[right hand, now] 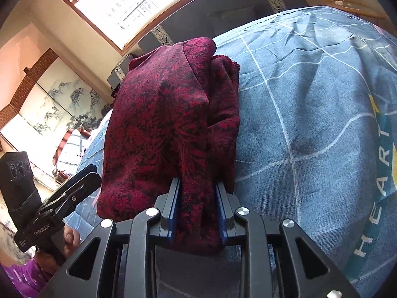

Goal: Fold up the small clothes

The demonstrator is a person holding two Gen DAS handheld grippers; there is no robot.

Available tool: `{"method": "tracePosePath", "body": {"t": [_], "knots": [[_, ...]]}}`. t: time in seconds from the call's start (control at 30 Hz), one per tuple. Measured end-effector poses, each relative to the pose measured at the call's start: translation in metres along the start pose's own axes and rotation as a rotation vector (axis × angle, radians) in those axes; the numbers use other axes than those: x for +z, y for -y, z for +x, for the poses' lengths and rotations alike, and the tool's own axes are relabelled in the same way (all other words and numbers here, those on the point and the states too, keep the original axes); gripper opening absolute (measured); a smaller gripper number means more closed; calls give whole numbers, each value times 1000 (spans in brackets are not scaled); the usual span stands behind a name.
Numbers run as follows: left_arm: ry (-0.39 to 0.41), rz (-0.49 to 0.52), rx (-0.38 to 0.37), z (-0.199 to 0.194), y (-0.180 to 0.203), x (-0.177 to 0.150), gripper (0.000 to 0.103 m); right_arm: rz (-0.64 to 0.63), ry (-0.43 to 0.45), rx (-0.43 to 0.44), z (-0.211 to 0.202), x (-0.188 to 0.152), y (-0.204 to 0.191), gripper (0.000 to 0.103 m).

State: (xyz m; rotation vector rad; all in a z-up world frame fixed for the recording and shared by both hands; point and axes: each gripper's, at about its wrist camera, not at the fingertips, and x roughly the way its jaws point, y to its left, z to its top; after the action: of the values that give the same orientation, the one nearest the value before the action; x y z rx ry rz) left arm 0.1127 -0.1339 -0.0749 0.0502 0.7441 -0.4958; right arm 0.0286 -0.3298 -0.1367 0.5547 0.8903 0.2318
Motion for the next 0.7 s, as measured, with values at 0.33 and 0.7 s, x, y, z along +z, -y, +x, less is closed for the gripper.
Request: {"method": "tracePosePath", "body": {"t": [0.33, 0.7], "knots": [[-4, -10, -2, -3, -19, 3, 87, -10, 1, -35, 2, -2, -6, 27], [-177, -73, -273, 39, -75, 22, 87, -44, -62, -5, 4, 5, -10, 41]]}}
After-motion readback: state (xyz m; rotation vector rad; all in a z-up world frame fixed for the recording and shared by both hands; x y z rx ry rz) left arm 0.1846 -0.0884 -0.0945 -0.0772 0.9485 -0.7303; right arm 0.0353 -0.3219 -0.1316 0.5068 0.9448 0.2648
